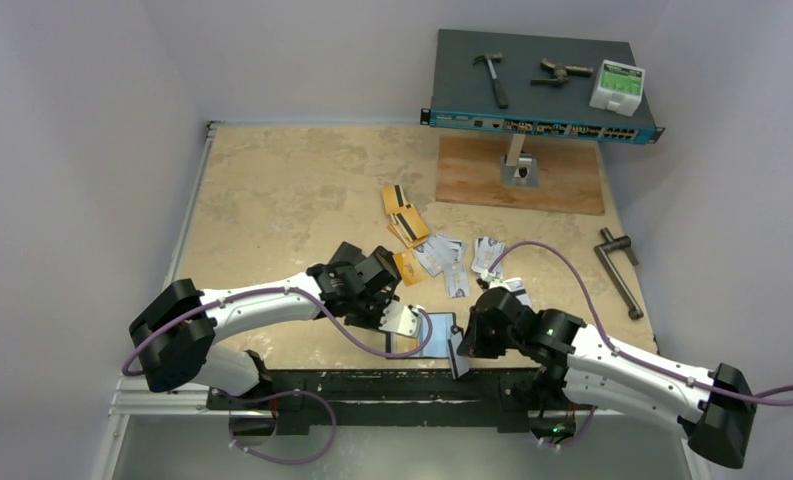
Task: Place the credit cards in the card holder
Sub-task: Turn over the card slot in the card holder.
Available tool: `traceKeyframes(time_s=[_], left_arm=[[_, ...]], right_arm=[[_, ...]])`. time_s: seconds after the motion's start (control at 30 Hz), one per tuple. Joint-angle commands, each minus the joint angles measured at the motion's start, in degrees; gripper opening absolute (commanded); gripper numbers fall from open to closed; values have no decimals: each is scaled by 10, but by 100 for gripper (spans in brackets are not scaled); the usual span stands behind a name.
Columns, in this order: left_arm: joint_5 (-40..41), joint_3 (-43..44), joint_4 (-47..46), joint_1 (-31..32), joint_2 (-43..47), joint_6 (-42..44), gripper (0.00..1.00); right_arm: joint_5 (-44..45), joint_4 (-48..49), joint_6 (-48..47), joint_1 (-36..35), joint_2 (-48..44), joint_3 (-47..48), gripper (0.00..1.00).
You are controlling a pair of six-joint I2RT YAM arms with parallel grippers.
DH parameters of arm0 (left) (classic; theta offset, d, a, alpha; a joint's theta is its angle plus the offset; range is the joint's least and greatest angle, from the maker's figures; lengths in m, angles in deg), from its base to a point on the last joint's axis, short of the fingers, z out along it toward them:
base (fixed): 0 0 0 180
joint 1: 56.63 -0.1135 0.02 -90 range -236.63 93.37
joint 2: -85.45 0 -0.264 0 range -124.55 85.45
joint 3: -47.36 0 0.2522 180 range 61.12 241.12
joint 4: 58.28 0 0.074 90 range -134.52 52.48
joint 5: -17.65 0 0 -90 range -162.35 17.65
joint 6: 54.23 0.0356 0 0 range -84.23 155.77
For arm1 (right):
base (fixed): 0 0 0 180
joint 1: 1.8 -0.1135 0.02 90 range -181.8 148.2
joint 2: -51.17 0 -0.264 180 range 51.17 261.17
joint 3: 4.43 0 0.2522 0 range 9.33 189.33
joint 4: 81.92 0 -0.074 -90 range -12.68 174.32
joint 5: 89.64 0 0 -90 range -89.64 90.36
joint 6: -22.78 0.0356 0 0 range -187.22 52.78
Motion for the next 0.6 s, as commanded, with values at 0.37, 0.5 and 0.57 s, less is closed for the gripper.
traceKeyframes(time_s=[0.37,0.5,0.57], left_arm=[[-20,23,-9,5,0,-12,32],[-18,18,-17,8,-7,-6,32],[-18,14,-22,9,-9,-2,32]], right_arm=[[-31,80,12,3,24,-33,0],[-43,128,11,4,48,-36,0],[-49,148,10,6,55,-37,0]])
